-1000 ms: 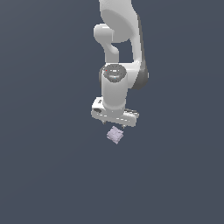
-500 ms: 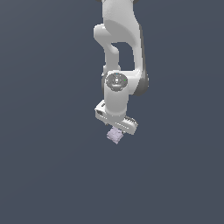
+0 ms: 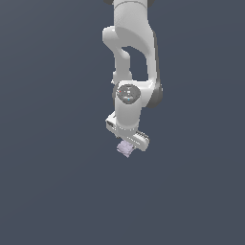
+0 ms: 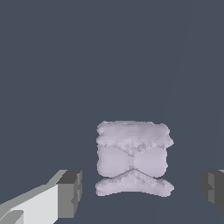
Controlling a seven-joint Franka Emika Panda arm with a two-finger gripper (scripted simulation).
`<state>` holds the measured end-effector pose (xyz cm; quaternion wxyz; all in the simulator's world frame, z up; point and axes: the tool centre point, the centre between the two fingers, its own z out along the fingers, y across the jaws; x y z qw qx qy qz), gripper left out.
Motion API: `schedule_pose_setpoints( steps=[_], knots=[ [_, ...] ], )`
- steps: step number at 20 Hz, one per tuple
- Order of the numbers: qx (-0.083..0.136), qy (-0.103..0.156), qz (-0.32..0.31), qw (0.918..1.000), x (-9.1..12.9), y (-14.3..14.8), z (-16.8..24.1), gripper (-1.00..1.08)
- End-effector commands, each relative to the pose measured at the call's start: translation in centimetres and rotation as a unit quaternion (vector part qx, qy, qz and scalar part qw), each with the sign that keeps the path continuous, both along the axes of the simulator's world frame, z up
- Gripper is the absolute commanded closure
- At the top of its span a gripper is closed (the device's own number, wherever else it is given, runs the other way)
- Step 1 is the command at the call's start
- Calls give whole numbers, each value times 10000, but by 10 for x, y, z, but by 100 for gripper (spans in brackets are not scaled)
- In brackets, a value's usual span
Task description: Pick up the object and move it to a goal position.
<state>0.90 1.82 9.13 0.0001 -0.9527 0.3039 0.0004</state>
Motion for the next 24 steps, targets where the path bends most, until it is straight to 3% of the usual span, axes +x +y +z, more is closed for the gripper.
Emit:
schedule_pose_setpoints(
  steps=[1, 20, 21, 24],
  knots=[
    [-2, -3, -56, 10000, 0, 0, -1, -92],
    [-2, -3, -61, 10000, 0, 0, -51, -92],
    [-2, -3, -61, 10000, 0, 0, -51, 108],
    [-2, -3, -61, 10000, 0, 0, -51, 108]
  ],
)
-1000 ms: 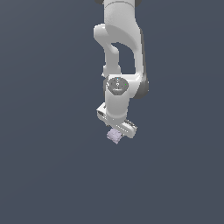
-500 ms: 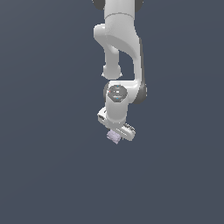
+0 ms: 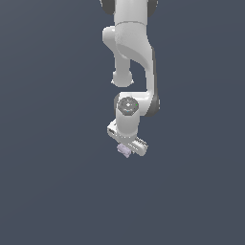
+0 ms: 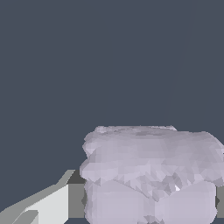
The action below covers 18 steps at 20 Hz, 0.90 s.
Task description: Pick up the object and move it to a goal position.
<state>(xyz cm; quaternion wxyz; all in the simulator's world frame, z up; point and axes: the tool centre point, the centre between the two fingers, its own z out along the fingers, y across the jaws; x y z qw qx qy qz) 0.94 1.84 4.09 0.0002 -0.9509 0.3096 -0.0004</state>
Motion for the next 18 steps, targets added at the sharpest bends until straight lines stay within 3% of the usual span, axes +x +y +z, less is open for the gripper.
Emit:
schedule_pose_setpoints(
  steps=[1, 11, 18],
  knots=[
    [-1, 5, -1, 10000, 0, 0, -1, 108],
    [1, 1, 1, 10000, 0, 0, 4, 108],
    [1, 1, 1, 10000, -3, 0, 33, 108]
  ],
)
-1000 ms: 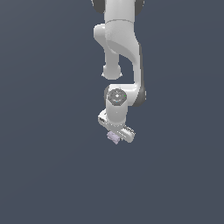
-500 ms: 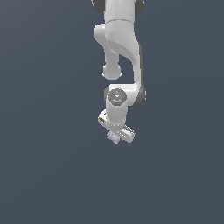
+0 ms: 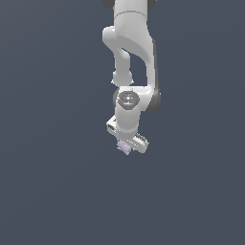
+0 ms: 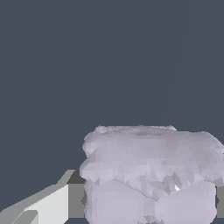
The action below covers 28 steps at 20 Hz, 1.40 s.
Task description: Pick up the object and move it to a goal position.
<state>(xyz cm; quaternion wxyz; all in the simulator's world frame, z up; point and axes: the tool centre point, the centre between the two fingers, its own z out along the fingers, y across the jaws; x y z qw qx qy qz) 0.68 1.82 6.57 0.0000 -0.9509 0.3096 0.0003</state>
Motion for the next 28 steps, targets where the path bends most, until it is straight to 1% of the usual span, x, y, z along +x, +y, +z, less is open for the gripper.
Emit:
schedule_pose_setpoints(
  steps=[1, 8, 19, 28],
  knots=[
    [1, -7, 0, 10000, -1, 0, 15, 108],
    [3, -6, -2, 10000, -6, -2, 78, 108],
    [-3, -4, -9, 10000, -15, -5, 209, 108],
    [-3, -4, -9, 10000, -20, -7, 309, 108]
  ],
)
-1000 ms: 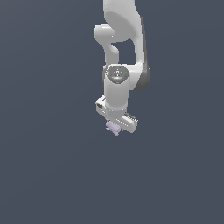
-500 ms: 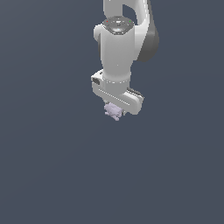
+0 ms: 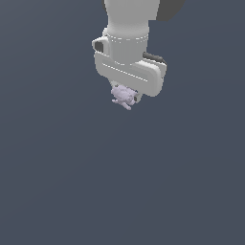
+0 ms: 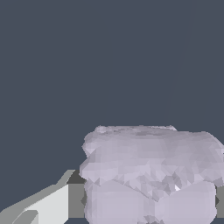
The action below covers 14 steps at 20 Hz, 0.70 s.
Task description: Pick up the object and move it to a goal position.
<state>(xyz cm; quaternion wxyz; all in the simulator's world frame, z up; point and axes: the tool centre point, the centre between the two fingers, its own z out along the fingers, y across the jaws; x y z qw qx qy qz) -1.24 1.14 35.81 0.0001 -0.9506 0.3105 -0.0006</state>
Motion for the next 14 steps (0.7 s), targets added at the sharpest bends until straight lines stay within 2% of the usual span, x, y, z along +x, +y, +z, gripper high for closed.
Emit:
schedule_pose_setpoints(
  steps=[1, 7, 14],
  knots=[
    [-1, 5, 0, 10000, -2, -1, 27, 108],
    [-2, 6, 3, 10000, -3, -1, 76, 108],
    [-1, 6, 6, 10000, -2, -1, 108, 108]
  ],
)
